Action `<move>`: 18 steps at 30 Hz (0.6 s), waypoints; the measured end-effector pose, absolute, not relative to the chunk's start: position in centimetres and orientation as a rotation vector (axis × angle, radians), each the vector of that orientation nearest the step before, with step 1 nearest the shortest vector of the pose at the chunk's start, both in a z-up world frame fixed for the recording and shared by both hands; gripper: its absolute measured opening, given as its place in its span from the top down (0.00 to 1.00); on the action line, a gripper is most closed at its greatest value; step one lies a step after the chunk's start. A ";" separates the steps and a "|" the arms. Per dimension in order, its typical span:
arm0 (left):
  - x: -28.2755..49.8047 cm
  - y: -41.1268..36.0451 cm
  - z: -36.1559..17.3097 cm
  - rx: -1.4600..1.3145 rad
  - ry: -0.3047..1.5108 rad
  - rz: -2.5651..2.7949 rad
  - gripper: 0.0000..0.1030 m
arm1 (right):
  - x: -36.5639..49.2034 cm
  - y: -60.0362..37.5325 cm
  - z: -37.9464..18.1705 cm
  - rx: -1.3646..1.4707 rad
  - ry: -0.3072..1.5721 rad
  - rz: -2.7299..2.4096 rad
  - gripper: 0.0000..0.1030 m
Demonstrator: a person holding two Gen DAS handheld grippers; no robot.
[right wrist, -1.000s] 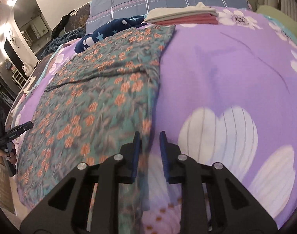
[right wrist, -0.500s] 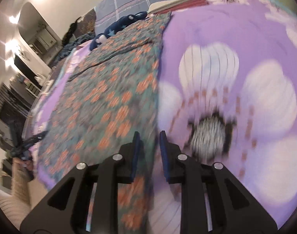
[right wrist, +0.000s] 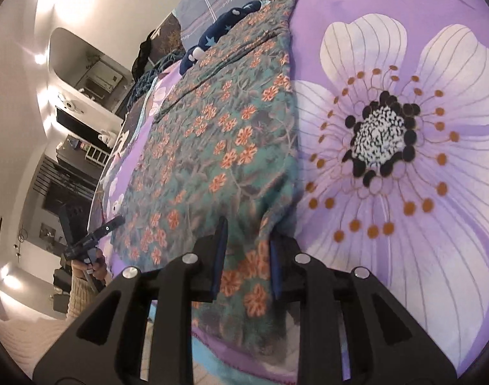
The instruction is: Fold small clothes
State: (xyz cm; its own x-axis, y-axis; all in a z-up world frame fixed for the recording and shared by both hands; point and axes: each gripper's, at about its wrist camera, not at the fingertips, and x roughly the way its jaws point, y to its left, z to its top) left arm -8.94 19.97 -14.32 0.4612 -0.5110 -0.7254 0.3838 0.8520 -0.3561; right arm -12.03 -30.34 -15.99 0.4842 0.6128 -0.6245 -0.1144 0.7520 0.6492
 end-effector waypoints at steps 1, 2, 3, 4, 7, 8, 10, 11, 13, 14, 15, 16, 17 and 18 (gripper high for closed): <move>-9.4 20.3 -14.4 -0.149 0.941 -0.556 0.48 | -12.5 -30.5 -15.9 0.575 0.981 0.477 0.77; -9.7 20.6 -14.4 -0.153 0.940 -0.557 0.48 | -13.1 -30.7 -15.9 0.576 0.984 0.480 0.77; -9.8 20.9 -14.5 -0.164 0.939 -0.558 0.48 | -13.6 -31.0 -15.9 0.587 0.986 0.487 0.76; -9.7 21.2 -14.5 -0.184 0.939 -0.564 0.49 | -13.8 -31.2 -16.0 0.598 0.984 0.490 0.73; -8.3 21.5 -14.8 -0.239 0.932 -0.573 0.54 | -13.0 -30.8 -16.3 0.635 0.974 0.511 0.65; -8.0 21.5 -14.8 -0.245 0.929 -0.571 0.56 | -12.6 -30.4 -16.2 0.629 0.973 0.519 0.63; -7.7 21.4 -14.8 -0.237 0.922 -0.554 0.66 | -12.1 -29.5 -15.9 0.589 0.971 0.523 0.62; -7.6 21.4 -14.8 -0.230 0.921 -0.534 0.83 | -12.1 -29.2 -15.8 0.571 0.970 0.515 0.66; -7.6 21.9 -14.6 -0.264 0.928 -0.514 0.96 | -12.1 -29.3 -15.6 0.554 0.977 0.478 0.97; -7.5 22.3 -14.2 -0.295 0.924 -0.503 0.96 | -12.1 -29.6 -15.5 0.578 0.975 0.473 0.97; -7.5 22.6 -13.7 -0.310 0.913 -0.492 0.96 | -12.3 -30.1 -15.1 0.615 0.949 0.477 0.98; -7.7 22.7 -12.6 -0.310 0.880 -0.480 0.96 | -12.6 -30.8 -14.2 0.647 0.902 0.488 0.98; -7.9 22.7 -11.4 -0.311 0.844 -0.480 0.97 | -12.8 -31.4 -13.2 0.660 0.860 0.494 0.98; -8.1 22.6 -9.7 -0.322 0.795 -0.497 0.97 | -13.0 -31.9 -11.6 0.667 0.806 0.504 0.98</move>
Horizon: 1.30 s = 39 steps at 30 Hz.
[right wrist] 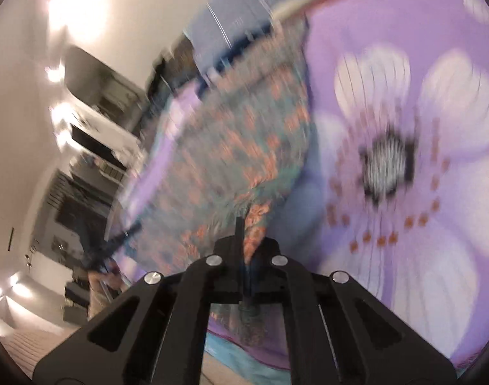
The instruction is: Fold small clothes
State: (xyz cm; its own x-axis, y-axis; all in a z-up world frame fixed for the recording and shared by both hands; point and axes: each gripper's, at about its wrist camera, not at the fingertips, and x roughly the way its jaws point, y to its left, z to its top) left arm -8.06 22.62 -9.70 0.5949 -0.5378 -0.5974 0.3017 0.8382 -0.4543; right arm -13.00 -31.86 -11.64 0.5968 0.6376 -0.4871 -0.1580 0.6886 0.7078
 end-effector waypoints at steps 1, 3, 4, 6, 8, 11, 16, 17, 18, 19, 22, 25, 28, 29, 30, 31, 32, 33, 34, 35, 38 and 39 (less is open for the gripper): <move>-8.2 22.4 -8.4 -0.323 0.761 -0.509 0.97 | -13.1 -32.1 -10.6 0.668 0.773 0.510 0.98; -8.8 21.5 -4.9 -0.299 0.669 -0.533 0.97 | -13.3 -32.6 -7.6 0.646 0.691 0.513 0.98; -9.2 21.0 -3.3 -0.284 0.624 -0.547 0.97 | -13.7 -32.9 -5.5 0.621 0.630 0.504 0.98; -10.5 19.8 -0.2 -0.265 0.536 -0.586 0.97 | -14.4 -33.7 -2.4 0.601 0.539 0.504 0.98; -12.2 19.0 2.1 -0.245 0.465 -0.613 0.97 | -16.1 -34.8 0.6 0.593 0.434 0.511 0.98; -15.5 18.5 4.8 -0.216 0.375 -0.626 0.97 | -19.7 -36.2 3.4 0.546 0.326 0.494 0.98; -17.3 18.2 4.0 -0.210 0.399 -0.607 0.96 | -22.0 -37.1 3.1 0.486 0.332 0.348 0.97; -16.6 18.1 3.1 -0.214 0.432 -0.601 0.96 | -21.0 -37.3 2.1 0.504 0.370 0.335 0.97; -15.5 17.8 2.2 -0.220 0.469 -0.593 0.96 | -20.1 -37.5 1.3 0.520 0.394 0.330 0.97; -14.2 17.5 1.2 -0.232 0.512 -0.583 0.96 | -18.4 -37.7 0.0 0.556 0.435 0.325 0.97; -10.4 17.1 -0.6 -0.259 0.576 -0.565 0.96 | -14.0 -37.3 -2.2 0.605 0.506 0.338 0.97; -6.4 17.3 -1.5 -0.303 0.620 -0.546 0.96 | -9.6 -36.7 -2.9 0.591 0.549 0.324 0.97; -2.7 17.3 -1.6 -0.323 0.652 -0.515 0.96 | -5.0 -36.9 -3.0 0.605 0.571 0.327 0.97; -1.5 17.2 -1.7 -0.331 0.662 -0.507 0.96 | -3.8 -37.2 -2.9 0.604 0.576 0.324 0.97; 0.5 17.1 -1.9 -0.335 0.674 -0.496 0.96 | -1.5 -37.3 -3.0 0.602 0.589 0.317 0.97; 1.8 17.0 -2.0 -0.338 0.680 -0.486 0.96 | -0.2 -36.9 -3.0 0.599 0.598 0.313 0.97; 3.1 16.8 -2.3 -0.342 0.689 -0.477 0.96 | 1.3 -36.9 -3.3 0.595 0.609 0.310 0.97; 5.0 16.5 -2.9 -0.342 0.706 -0.468 0.96 | 2.9 -36.9 -3.7 0.591 0.623 0.305 0.97; 6.0 16.3 -3.3 -0.336 0.715 -0.459 0.96 | 4.7 -36.8 -4.2 0.585 0.643 0.294 0.97; 7.3 16.0 -3.9 -0.329 0.728 -0.442 0.96 | 6.6 -36.8 -5.1 0.584 0.669 0.286 0.97; 10.9 15.6 -6.9 -0.344 0.798 -0.410 0.96 | 10.3 -36.9 -7.9 0.605 0.752 0.265 0.97; 11.9 15.6 -8.1 -0.354 0.827 -0.400 0.96 | 11.5 -36.9 -9.1 0.610 0.787 0.256 0.97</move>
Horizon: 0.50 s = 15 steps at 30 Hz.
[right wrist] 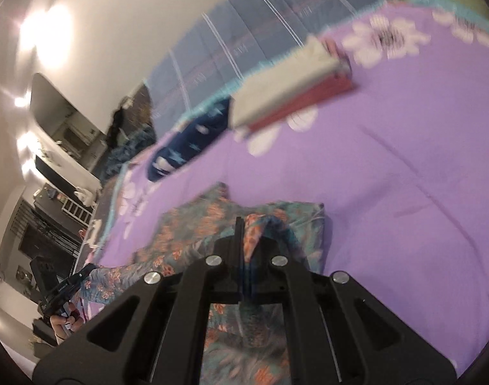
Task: Fold small clothes
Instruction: 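Lift the hem with both grippers and fold it toward the collar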
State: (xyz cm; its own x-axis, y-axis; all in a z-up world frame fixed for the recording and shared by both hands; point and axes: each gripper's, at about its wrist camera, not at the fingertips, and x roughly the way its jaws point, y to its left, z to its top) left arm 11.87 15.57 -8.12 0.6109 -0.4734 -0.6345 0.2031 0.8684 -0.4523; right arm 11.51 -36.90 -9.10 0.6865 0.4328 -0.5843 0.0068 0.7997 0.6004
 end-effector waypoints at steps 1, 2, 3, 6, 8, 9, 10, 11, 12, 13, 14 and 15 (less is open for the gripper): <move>12.5 15.5 -9.1 -0.356 0.850 -0.390 0.96 | 12.0 -36.9 -10.0 0.610 0.810 0.248 0.97; 13.0 15.5 -10.0 -0.353 0.871 -0.381 0.96 | 12.7 -36.9 -11.0 0.606 0.835 0.239 0.97; 13.5 15.5 -11.1 -0.353 0.898 -0.371 0.96 | 13.2 -36.9 -11.5 0.602 0.849 0.235 0.97; 13.7 15.9 -12.6 -0.380 0.929 -0.374 0.95 | 13.7 -37.0 -12.8 0.602 0.872 0.247 0.96; 13.3 16.2 -12.5 -0.385 0.925 -0.378 0.89 | 13.4 -37.1 -12.8 0.601 0.875 0.258 0.93; 12.8 16.3 -12.2 -0.379 0.921 -0.380 0.87 | 13.2 -37.1 -12.6 0.595 0.878 0.261 0.89; 12.4 16.2 -12.0 -0.370 0.918 -0.380 0.80 | 12.9 -37.0 -12.4 0.581 0.885 0.270 0.81; 11.8 16.2 -11.6 -0.354 0.912 -0.371 0.68 | 12.6 -36.9 -12.1 0.563 0.887 0.277 0.76; 11.2 16.1 -11.3 -0.337 0.903 -0.365 0.66 | 12.0 -36.8 -11.8 0.540 0.886 0.282 0.72; 10.8 15.9 -11.2 -0.325 0.904 -0.371 0.65 | 11.3 -36.5 -11.4 0.500 0.882 0.286 0.72; 10.4 15.8 -11.2 -0.318 0.910 -0.379 0.65 | 10.6 -36.4 -11.1 0.464 0.881 0.283 0.72; 9.8 15.8 -11.3 -0.313 0.922 -0.382 0.65 | 10.1 -36.3 -10.8 0.440 0.883 0.277 0.74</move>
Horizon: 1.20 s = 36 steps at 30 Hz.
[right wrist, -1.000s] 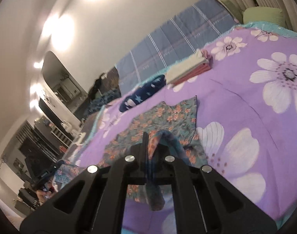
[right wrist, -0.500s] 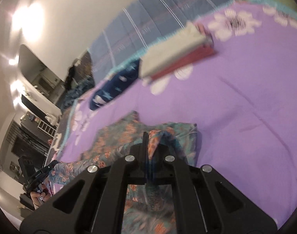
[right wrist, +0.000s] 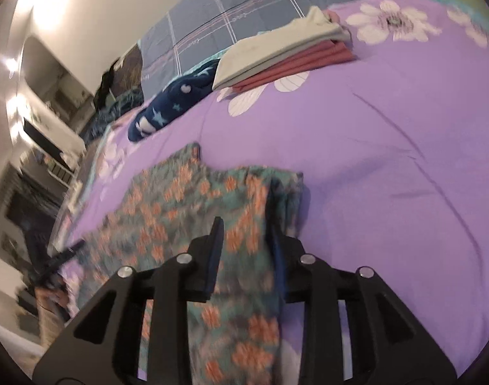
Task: Fold small clothes
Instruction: 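Lift the hem with both grippers and fold it toward the collar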
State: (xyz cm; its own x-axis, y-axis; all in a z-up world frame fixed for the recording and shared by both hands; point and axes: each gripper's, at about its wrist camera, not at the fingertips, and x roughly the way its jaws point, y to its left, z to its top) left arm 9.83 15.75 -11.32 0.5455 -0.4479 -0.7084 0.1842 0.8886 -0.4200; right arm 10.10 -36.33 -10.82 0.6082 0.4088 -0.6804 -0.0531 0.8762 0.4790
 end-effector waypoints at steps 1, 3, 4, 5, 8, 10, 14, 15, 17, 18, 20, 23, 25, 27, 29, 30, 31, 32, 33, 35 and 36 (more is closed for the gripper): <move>9.2 15.7 -11.6 -0.309 0.948 -0.388 0.67 | 9.5 -36.2 -10.7 0.411 0.891 0.269 0.85; 8.8 15.4 -12.1 -0.300 0.973 -0.393 0.88 | 8.9 -36.0 -10.6 0.389 0.907 0.273 0.94; 8.6 15.3 -12.1 -0.291 0.984 -0.398 0.90 | 8.8 -35.9 -10.5 0.386 0.908 0.277 0.94; 8.5 15.1 -11.9 -0.286 0.979 -0.402 0.91 | 8.7 -35.8 -10.2 0.385 0.899 0.287 0.94; 9.4 14.9 -10.3 -0.338 0.941 -0.447 0.91 | 9.5 -35.9 -8.8 0.464 0.861 0.352 0.94; 11.1 14.9 -8.7 -0.367 0.889 -0.455 0.92 | 11.4 -36.8 -7.7 0.578 0.818 0.371 0.94; 16.4 16.1 -7.6 -0.440 0.812 -0.331 0.87 | 17.2 -37.4 -7.0 0.570 0.775 0.239 0.88; 17.6 16.3 -8.0 -0.435 0.817 -0.280 0.85 | 18.1 -37.4 -7.3 0.554 0.787 0.209 0.70; 19.2 16.4 -9.3 -0.408 0.859 -0.202 0.73 | 19.6 -37.1 -8.1 0.547 0.827 0.155 0.48; 19.3 16.2 -9.8 -0.391 0.872 -0.210 0.70 | 19.7 -37.0 -8.5 0.550 0.830 0.184 0.48; 18.9 15.7 -10.5 -0.348 0.881 -0.242 0.50 | 19.4 -36.9 -8.5 0.508 0.827 0.213 0.44; 18.8 14.9 -11.7 -0.282 0.922 -0.275 0.41 | 19.1 -37.2 -8.9 0.424 0.830 0.215 0.39; 19.7 14.1 -13.0 -0.234 0.981 -0.274 0.41 | 20.0 -37.0 -9.8 0.393 0.884 0.229 0.39; 20.2 13.8 -13.0 -0.208 0.961 -0.274 0.41 | 21.0 -36.1 -10.7 0.370 0.932 0.270 0.39; 20.8 13.6 -12.8 -0.219 0.957 -0.285 0.83 | 21.5 -35.3 -11.2 0.334 0.941 0.273 0.58; 21.0 13.6 -12.7 -0.234 0.965 -0.297 0.98 | 21.6 -34.9 -11.1 0.309 0.933 0.265 0.97; 21.0 13.7 -12.2 -0.243 0.952 -0.289 0.98 | 21.7 -34.5 -11.1 0.298 0.939 0.267 0.96; 20.5 13.5 -11.2 -0.222 0.911 -0.281 0.98 | 21.5 -34.6 -10.7 0.317 0.922 0.270 0.96; 19.8 13.5 -10.1 -0.201 0.865 -0.282 0.98 | 20.8 -34.6 -9.7 0.328 0.871 0.281 0.96; 18.8 13.6 -8.1 -0.195 0.798 -0.282 0.98 | 19.7 -34.8 -7.6 0.315 0.787 0.304 0.96; 18.5 13.8 -7.3 -0.193 0.773 -0.278 0.98 | 19.5 -34.9 -6.8 0.318 0.758 0.311 0.96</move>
